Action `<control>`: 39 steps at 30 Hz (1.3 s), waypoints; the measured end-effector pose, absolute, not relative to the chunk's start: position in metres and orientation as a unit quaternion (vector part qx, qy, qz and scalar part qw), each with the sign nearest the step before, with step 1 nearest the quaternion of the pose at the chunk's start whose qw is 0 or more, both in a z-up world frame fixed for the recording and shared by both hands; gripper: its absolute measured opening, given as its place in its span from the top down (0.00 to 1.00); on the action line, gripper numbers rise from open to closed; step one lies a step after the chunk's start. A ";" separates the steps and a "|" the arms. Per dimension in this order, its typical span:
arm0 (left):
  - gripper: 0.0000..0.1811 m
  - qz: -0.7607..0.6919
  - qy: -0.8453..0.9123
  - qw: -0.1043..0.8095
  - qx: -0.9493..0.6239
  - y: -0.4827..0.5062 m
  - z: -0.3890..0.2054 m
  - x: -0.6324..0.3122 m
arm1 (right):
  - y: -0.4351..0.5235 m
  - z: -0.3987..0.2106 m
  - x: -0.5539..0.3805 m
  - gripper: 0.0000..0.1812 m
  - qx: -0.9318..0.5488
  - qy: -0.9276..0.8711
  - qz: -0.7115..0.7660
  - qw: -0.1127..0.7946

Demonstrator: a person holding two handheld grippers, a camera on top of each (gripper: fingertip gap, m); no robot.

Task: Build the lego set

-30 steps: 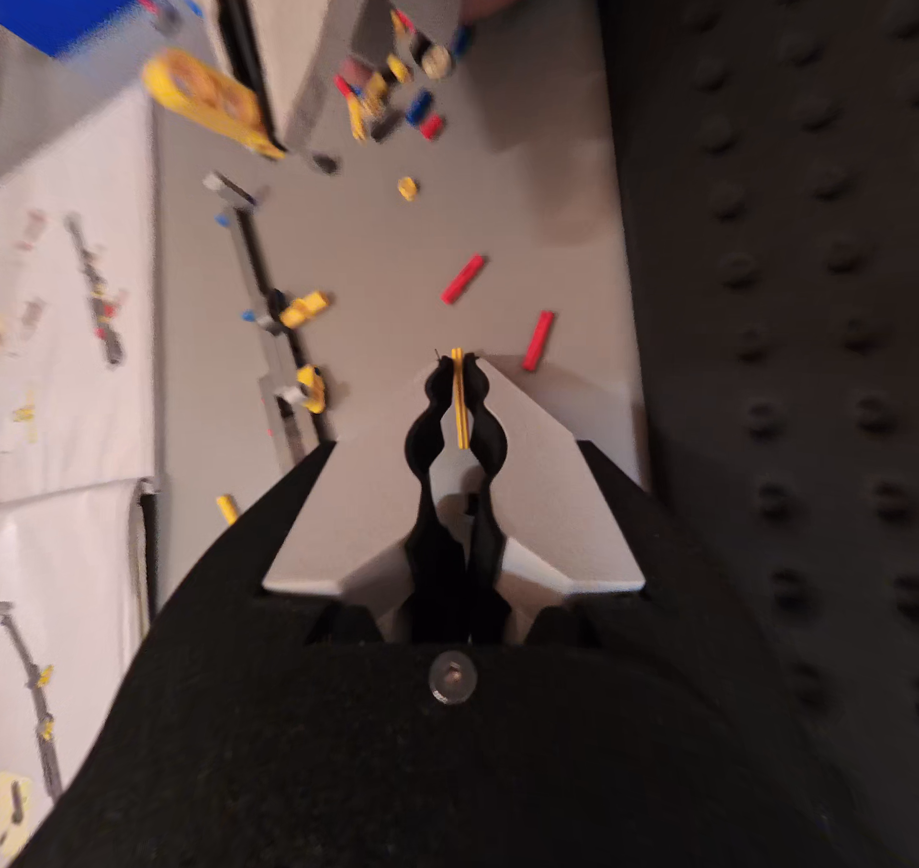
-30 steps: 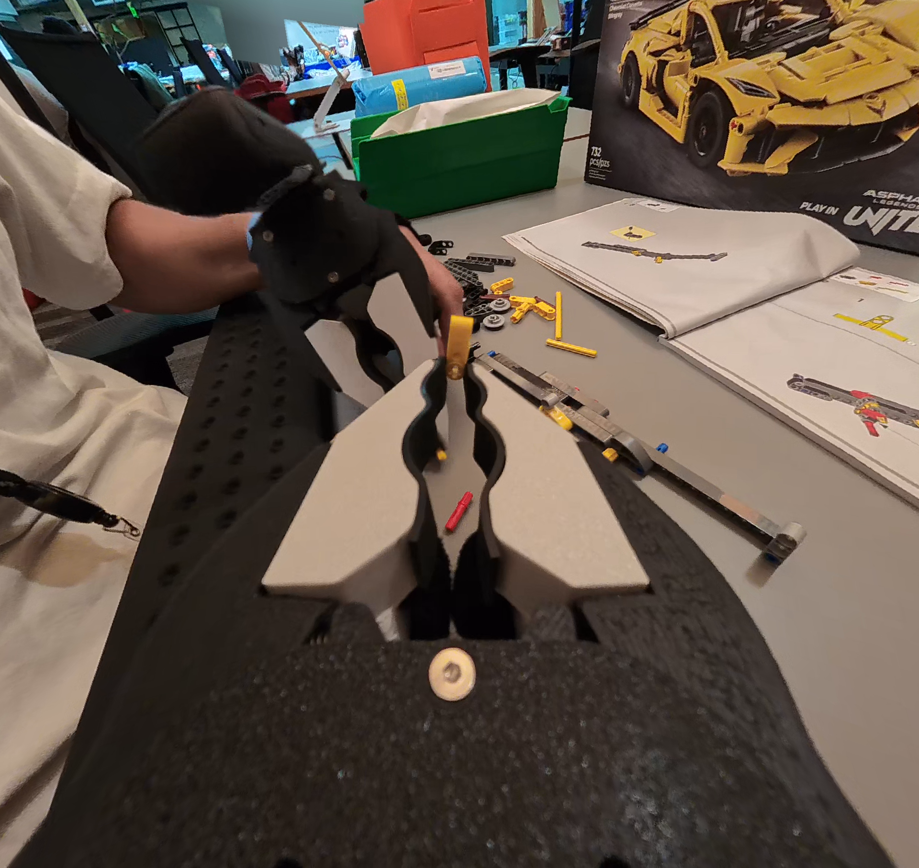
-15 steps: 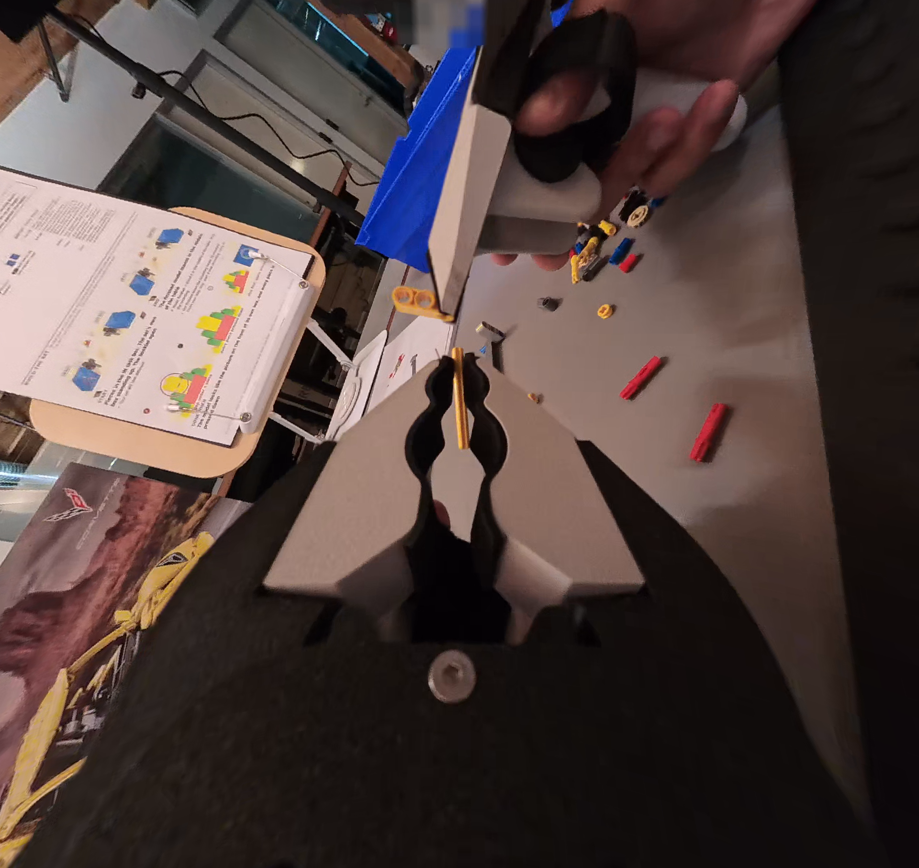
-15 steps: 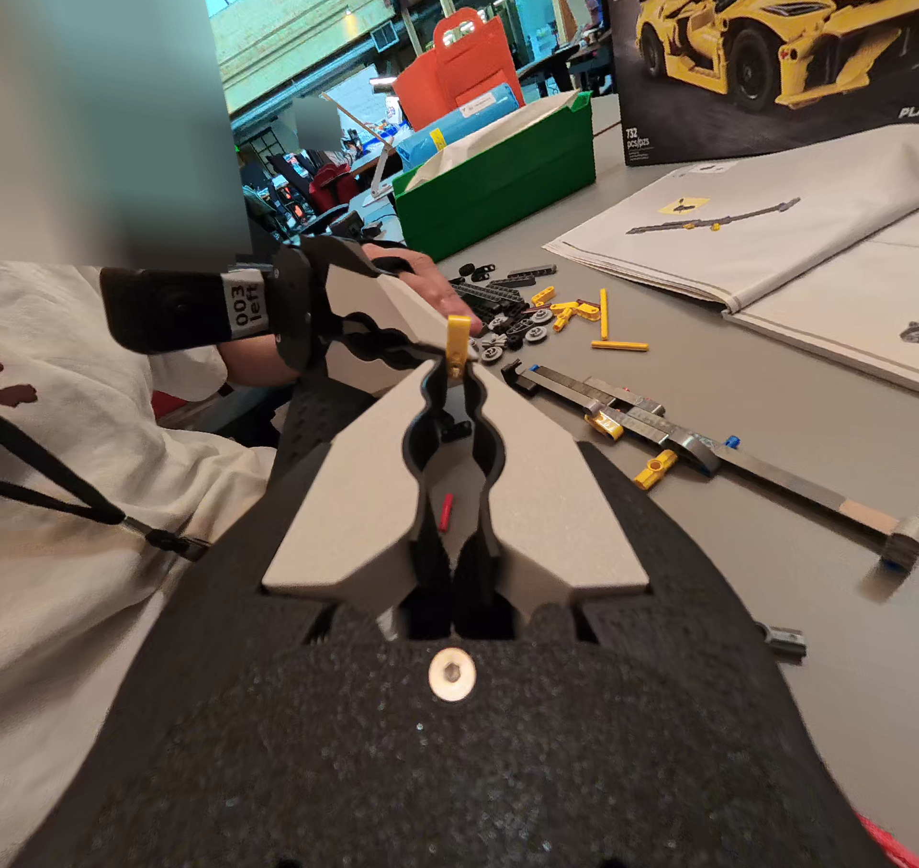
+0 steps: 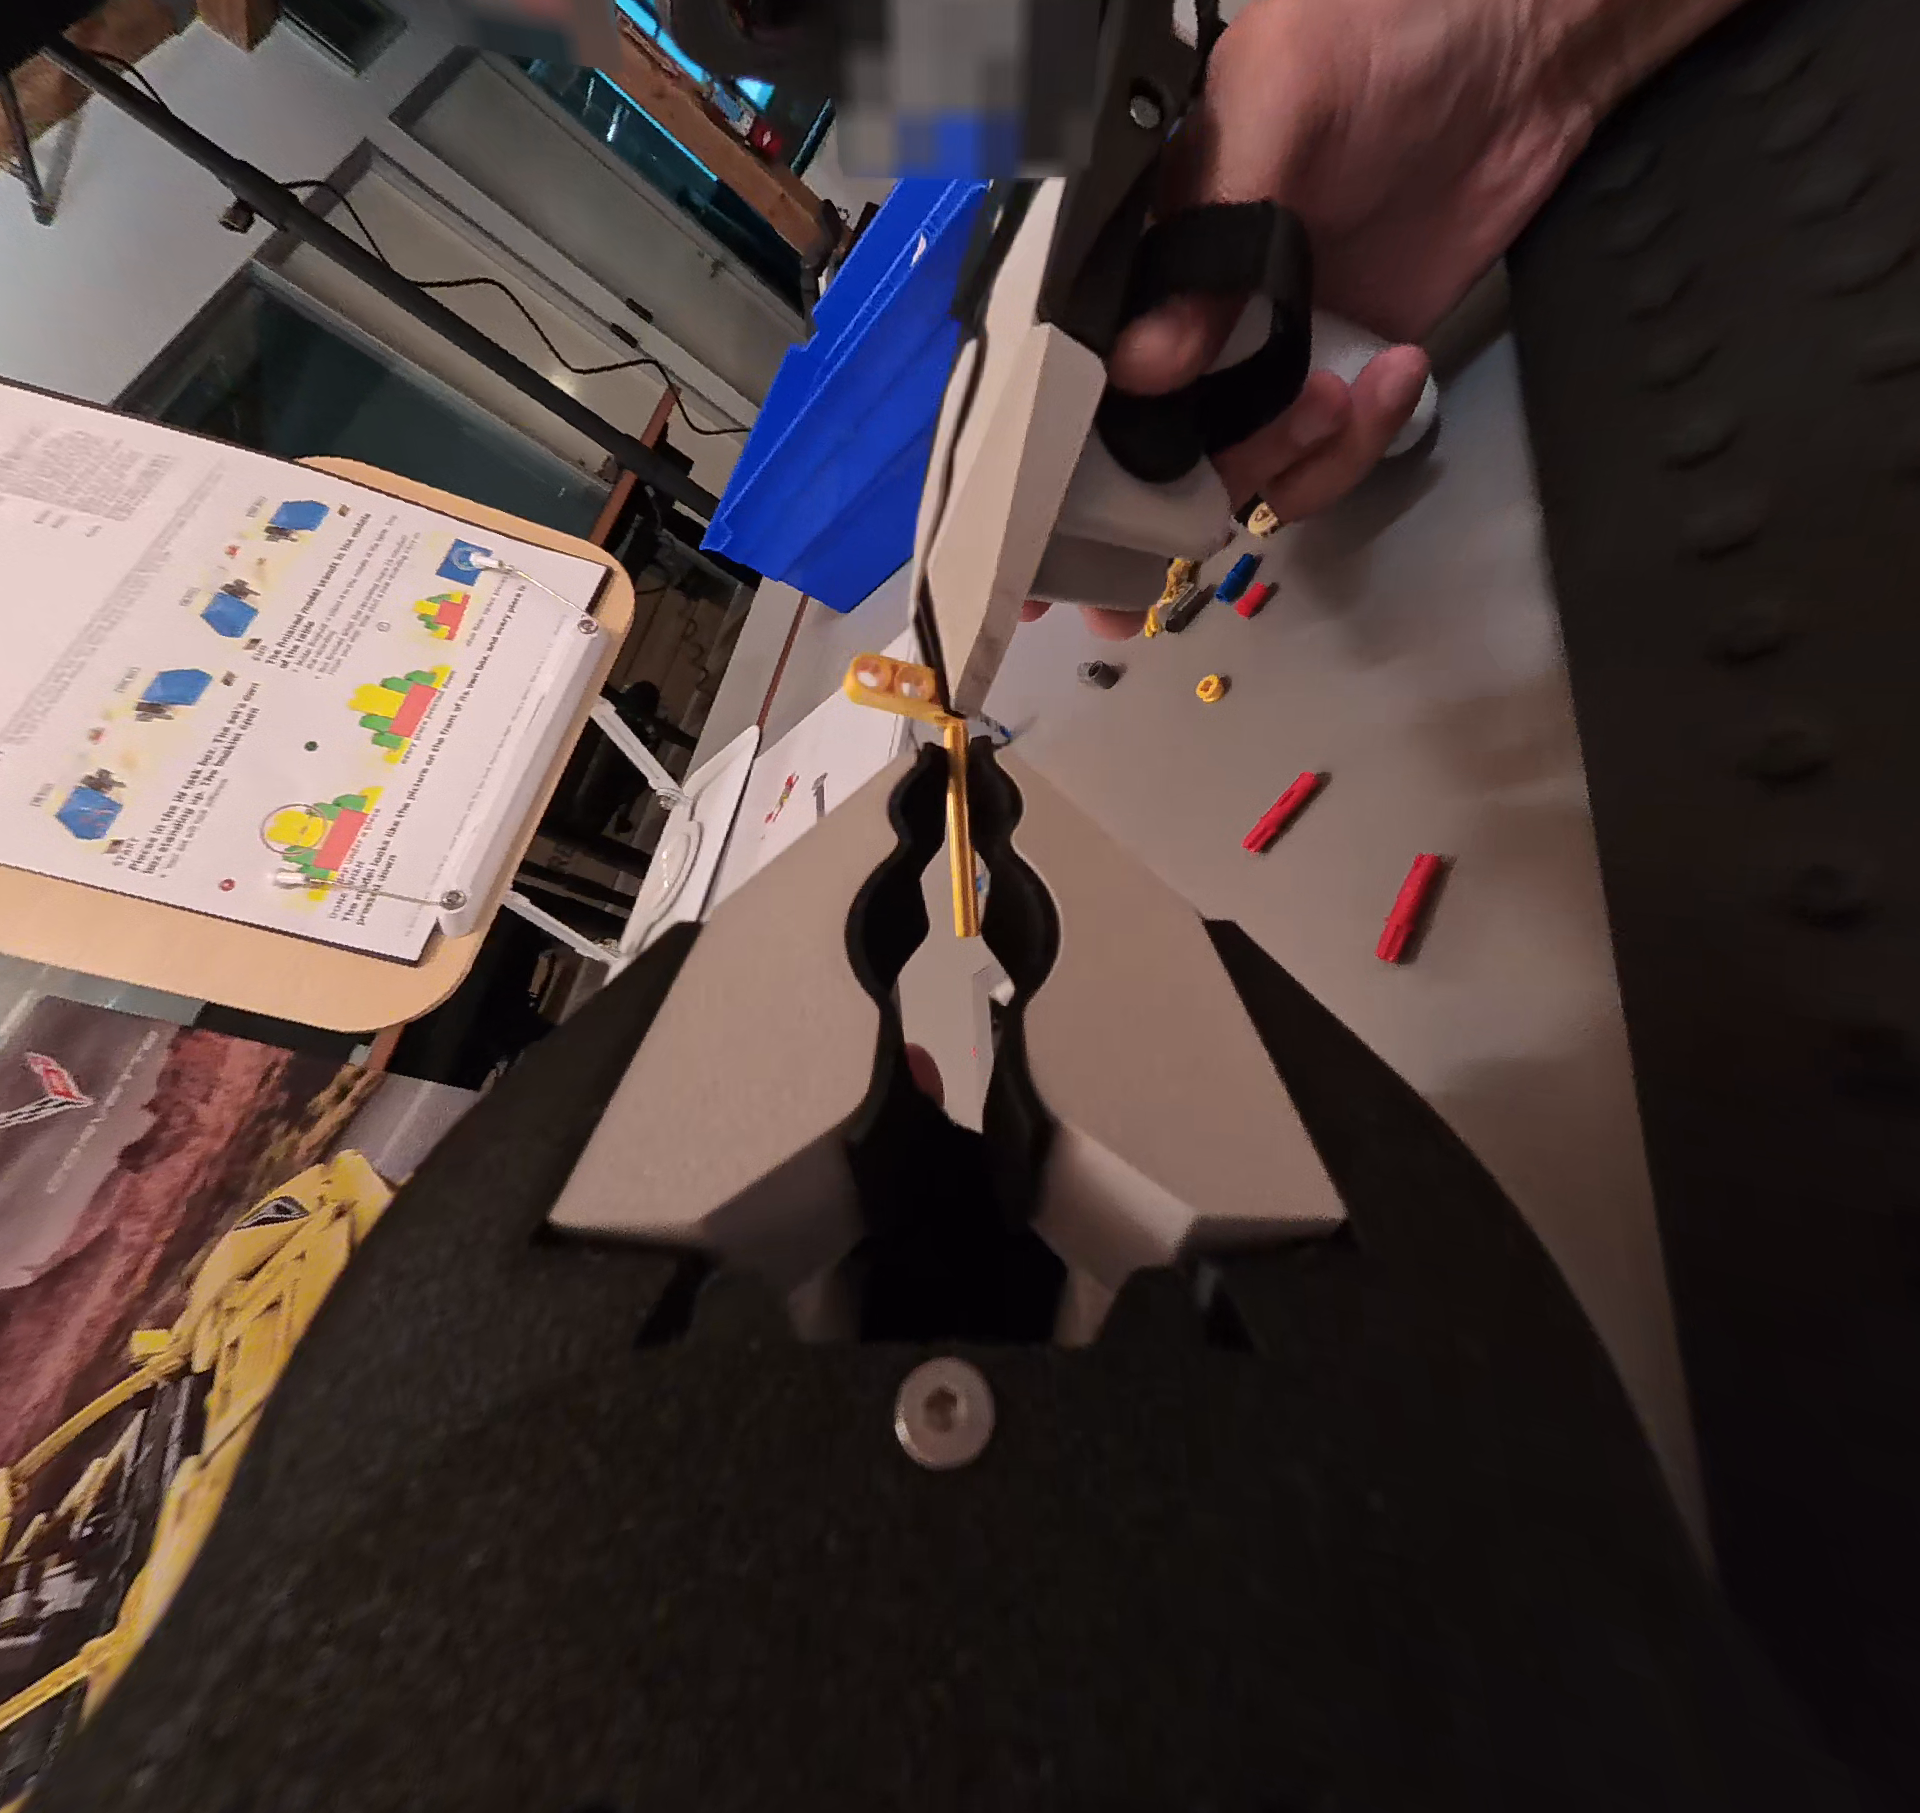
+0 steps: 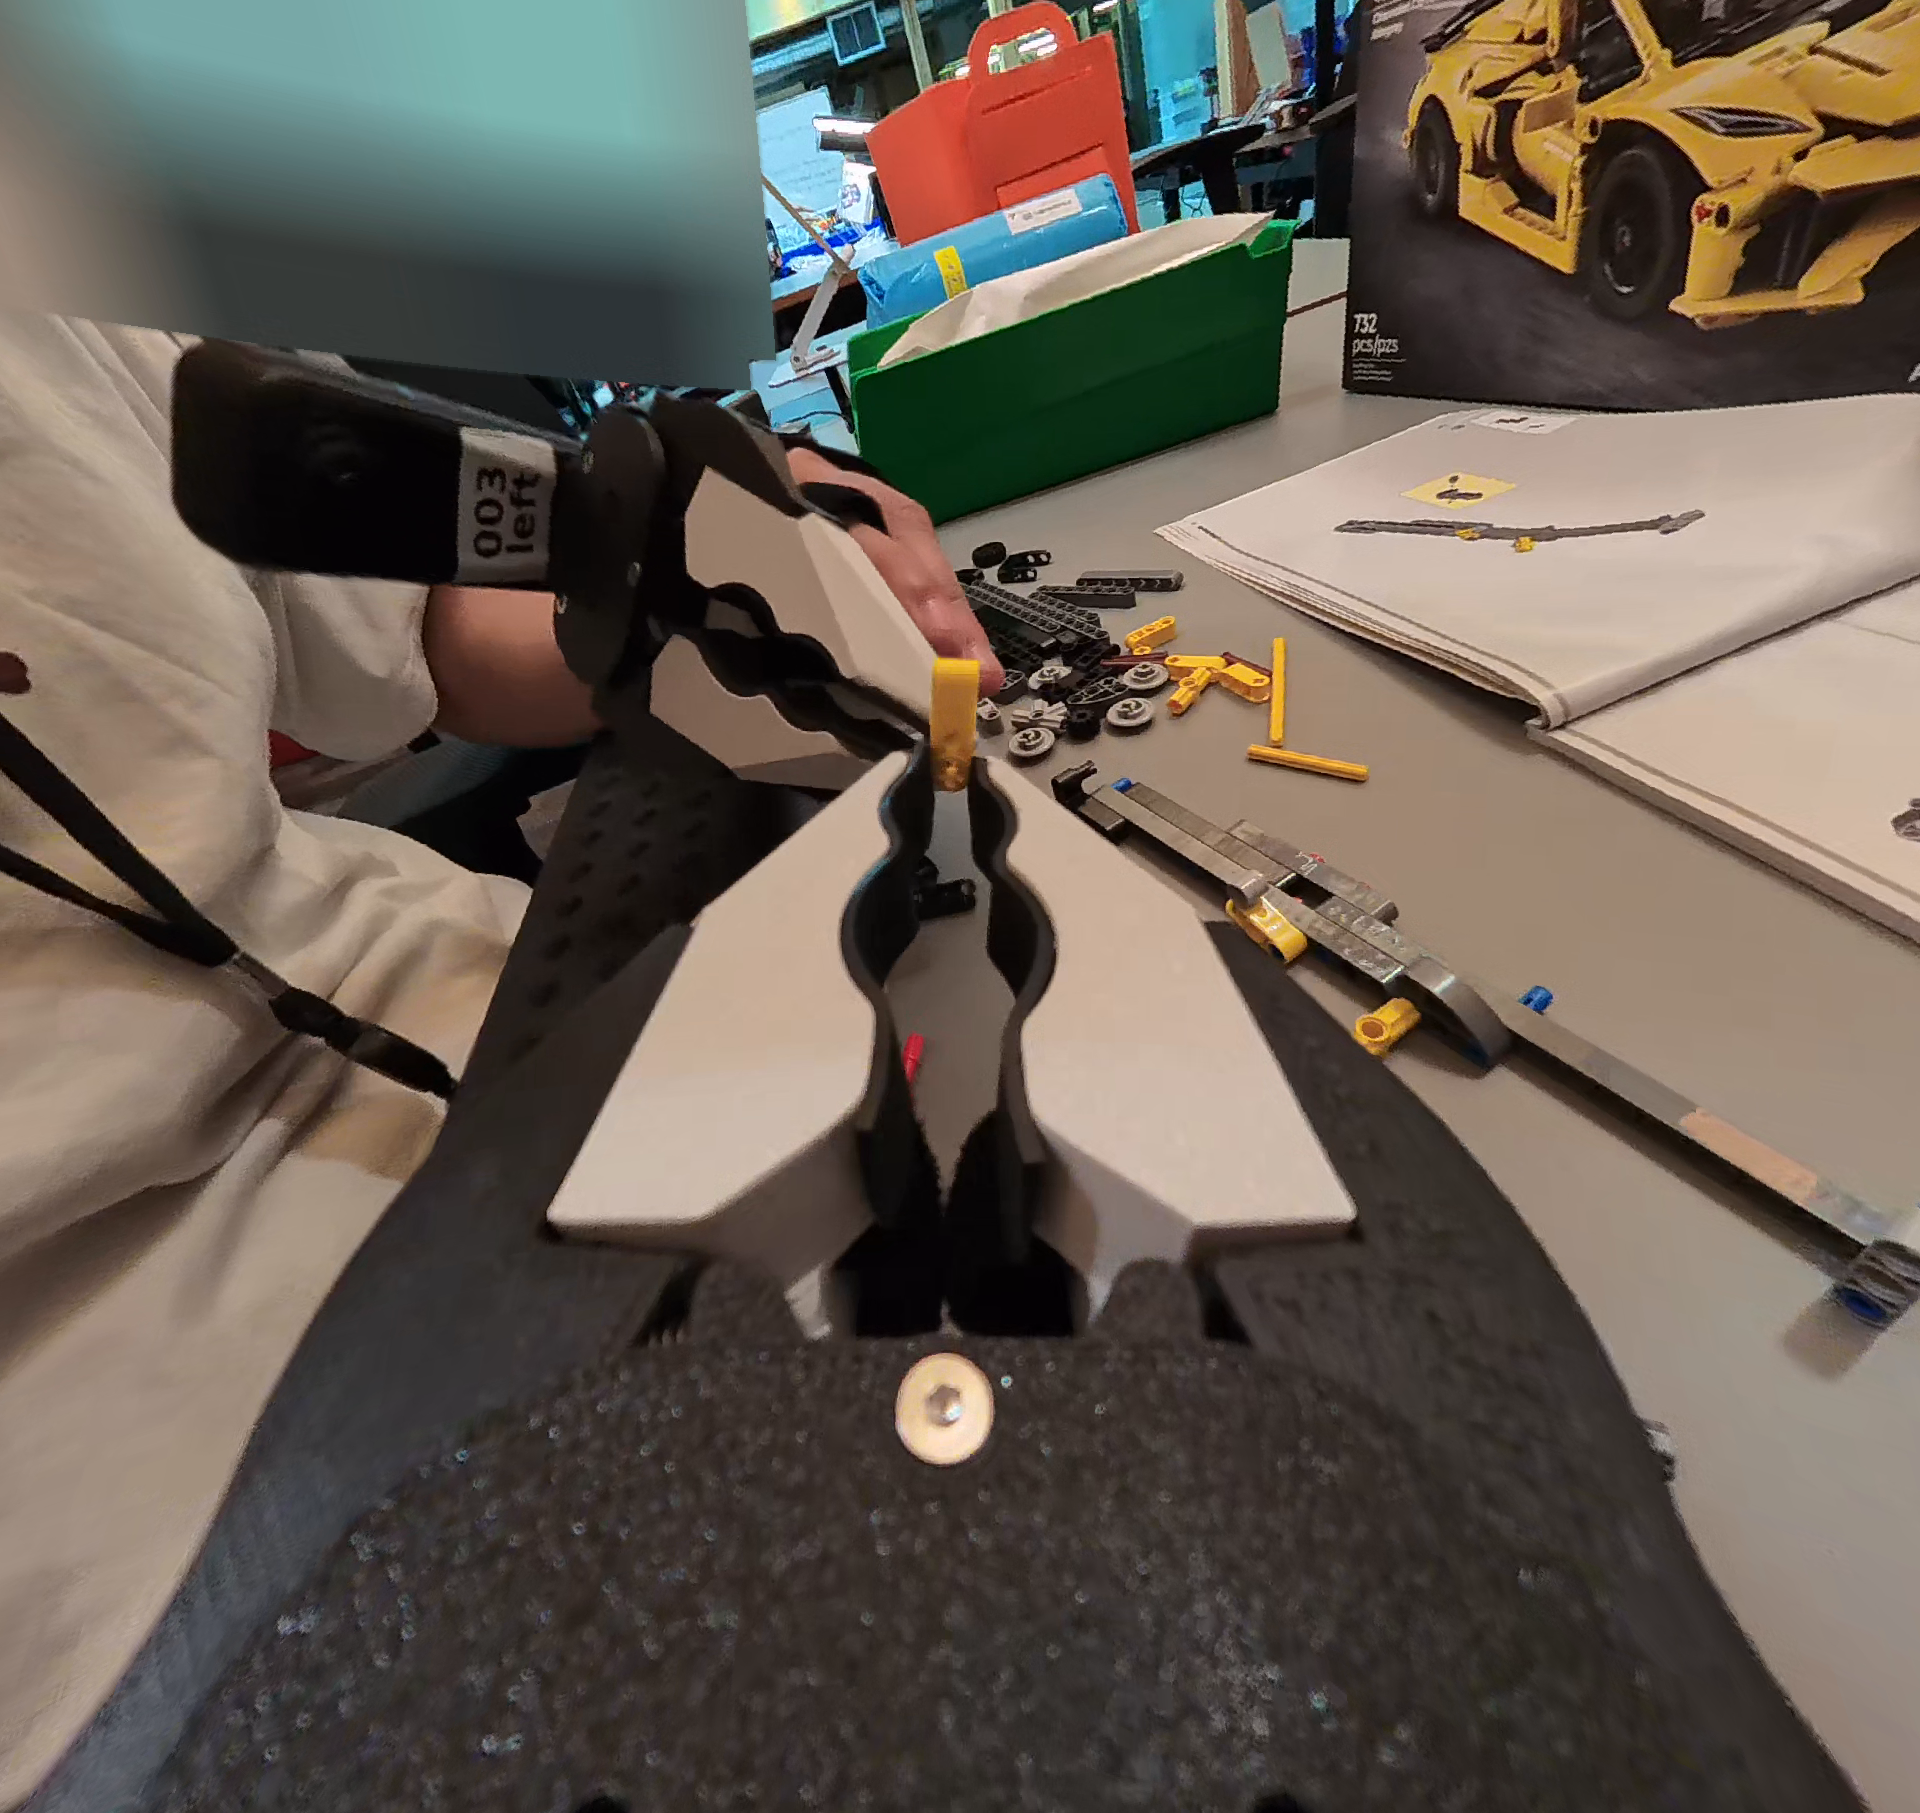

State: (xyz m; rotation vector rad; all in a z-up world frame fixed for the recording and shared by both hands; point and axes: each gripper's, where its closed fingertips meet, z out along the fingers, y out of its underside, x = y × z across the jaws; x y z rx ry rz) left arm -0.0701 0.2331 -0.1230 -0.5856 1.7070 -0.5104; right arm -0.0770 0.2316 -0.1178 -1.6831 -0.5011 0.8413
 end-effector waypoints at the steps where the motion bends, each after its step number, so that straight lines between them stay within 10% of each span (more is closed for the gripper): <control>1: 0.99 -0.226 0.735 0.587 -0.255 0.233 -0.123 -0.071 | 0.232 -0.119 -0.077 0.97 -0.714 -0.217 0.353 0.564; 39: 0.99 -0.293 0.770 0.489 -0.286 0.237 -0.140 -0.081 | 0.227 -0.126 -0.080 0.97 -0.727 -0.254 0.331 0.546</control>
